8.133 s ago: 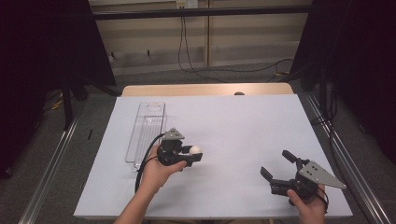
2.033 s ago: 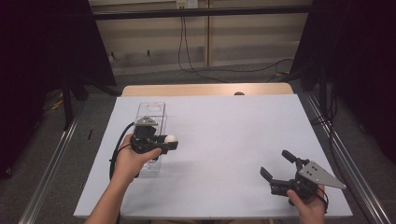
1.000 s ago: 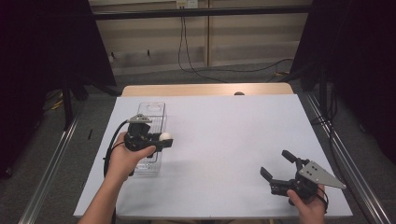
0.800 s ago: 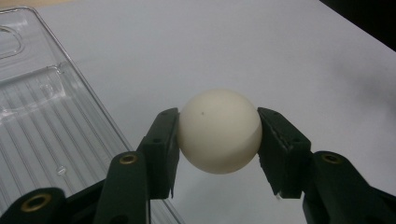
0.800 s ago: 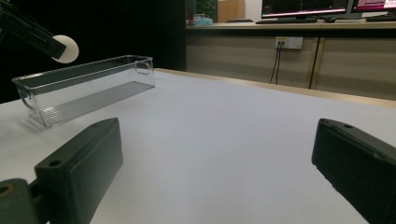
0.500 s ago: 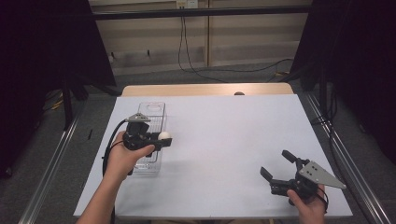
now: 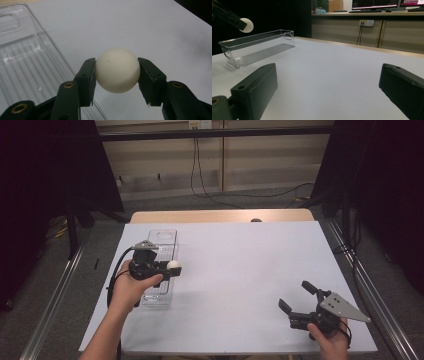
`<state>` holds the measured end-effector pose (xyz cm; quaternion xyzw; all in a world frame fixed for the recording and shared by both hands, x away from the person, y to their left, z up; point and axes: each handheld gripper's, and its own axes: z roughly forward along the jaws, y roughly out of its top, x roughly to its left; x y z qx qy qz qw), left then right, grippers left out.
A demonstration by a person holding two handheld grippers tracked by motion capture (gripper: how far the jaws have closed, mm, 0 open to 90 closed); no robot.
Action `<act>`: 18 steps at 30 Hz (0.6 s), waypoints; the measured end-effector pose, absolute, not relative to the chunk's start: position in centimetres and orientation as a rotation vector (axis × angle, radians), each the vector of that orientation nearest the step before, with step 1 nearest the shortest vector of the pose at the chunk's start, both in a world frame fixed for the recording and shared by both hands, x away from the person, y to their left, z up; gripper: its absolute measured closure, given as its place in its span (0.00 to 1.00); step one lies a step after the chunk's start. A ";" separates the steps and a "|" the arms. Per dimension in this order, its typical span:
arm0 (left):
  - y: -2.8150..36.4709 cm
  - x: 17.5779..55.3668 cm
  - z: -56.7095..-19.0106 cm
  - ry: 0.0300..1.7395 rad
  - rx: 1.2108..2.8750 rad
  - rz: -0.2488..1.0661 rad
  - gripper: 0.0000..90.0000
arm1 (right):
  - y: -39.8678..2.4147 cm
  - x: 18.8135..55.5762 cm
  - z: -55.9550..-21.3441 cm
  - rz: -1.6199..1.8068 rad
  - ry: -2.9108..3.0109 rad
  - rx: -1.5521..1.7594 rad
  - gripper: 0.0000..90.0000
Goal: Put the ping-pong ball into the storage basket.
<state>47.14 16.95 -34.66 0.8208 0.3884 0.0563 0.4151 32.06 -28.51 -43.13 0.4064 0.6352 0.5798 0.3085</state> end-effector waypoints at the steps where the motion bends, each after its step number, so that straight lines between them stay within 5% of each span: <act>1: 17.0 47.2 -34.7 0.976 2.056 0.141 0.57 | -28.6 32.0 -43.1 1.531 1.686 1.067 0.02; 18: 17.8 47.3 -34.6 0.995 2.062 0.156 0.57 | -28.5 32.1 -43.1 1.533 1.679 1.074 0.02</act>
